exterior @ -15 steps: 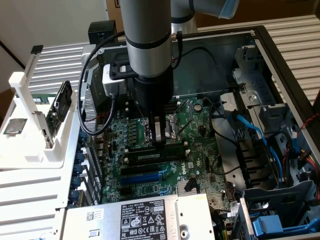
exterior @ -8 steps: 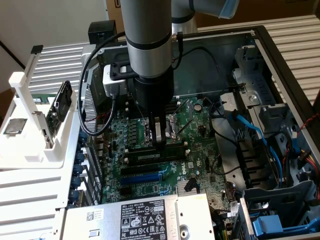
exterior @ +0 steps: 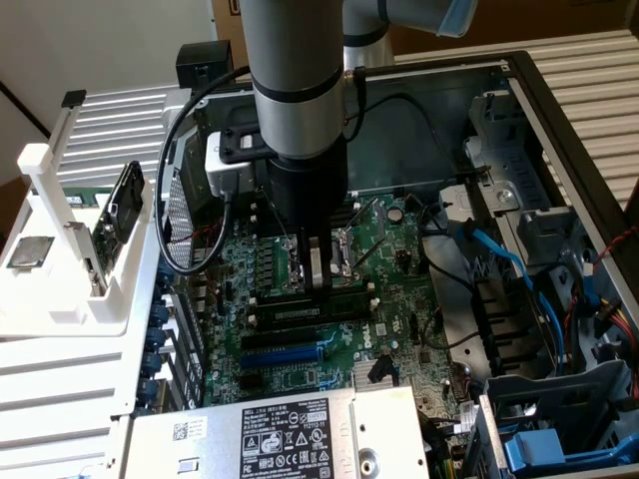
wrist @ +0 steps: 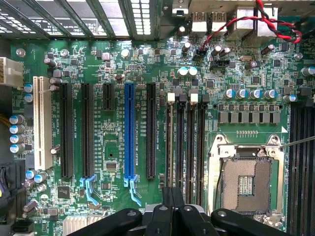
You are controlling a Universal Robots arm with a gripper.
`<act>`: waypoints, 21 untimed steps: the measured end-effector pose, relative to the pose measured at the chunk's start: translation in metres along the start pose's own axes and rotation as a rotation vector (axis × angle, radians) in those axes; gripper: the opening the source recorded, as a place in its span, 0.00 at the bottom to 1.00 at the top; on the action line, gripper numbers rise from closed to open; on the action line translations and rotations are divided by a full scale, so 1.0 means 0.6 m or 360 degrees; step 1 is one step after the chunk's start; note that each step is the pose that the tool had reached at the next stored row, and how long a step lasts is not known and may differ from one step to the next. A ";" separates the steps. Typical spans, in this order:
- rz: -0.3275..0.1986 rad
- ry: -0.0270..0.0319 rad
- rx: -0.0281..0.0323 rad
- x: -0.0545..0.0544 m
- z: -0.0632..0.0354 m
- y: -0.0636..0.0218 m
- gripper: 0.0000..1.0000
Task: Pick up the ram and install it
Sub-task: 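Press down the ram until it locks into place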
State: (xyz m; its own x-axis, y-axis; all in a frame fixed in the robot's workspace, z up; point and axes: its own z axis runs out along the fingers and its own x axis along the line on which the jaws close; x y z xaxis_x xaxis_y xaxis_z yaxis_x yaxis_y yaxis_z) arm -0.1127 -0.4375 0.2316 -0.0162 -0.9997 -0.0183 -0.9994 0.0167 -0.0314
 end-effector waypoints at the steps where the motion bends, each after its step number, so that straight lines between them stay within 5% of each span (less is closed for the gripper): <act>1: 0.0000 -0.00008 -0.00003 0.001 0.000 0.000 0.10; 21: 0.0001 -0.00279 -0.00029 0.008 0.000 0.000 0.10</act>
State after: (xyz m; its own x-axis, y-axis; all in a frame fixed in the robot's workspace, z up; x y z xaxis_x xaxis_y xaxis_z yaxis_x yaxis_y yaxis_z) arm -0.1126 -0.4424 0.2316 -0.0161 -0.9992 -0.0359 -0.9994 0.0172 -0.0295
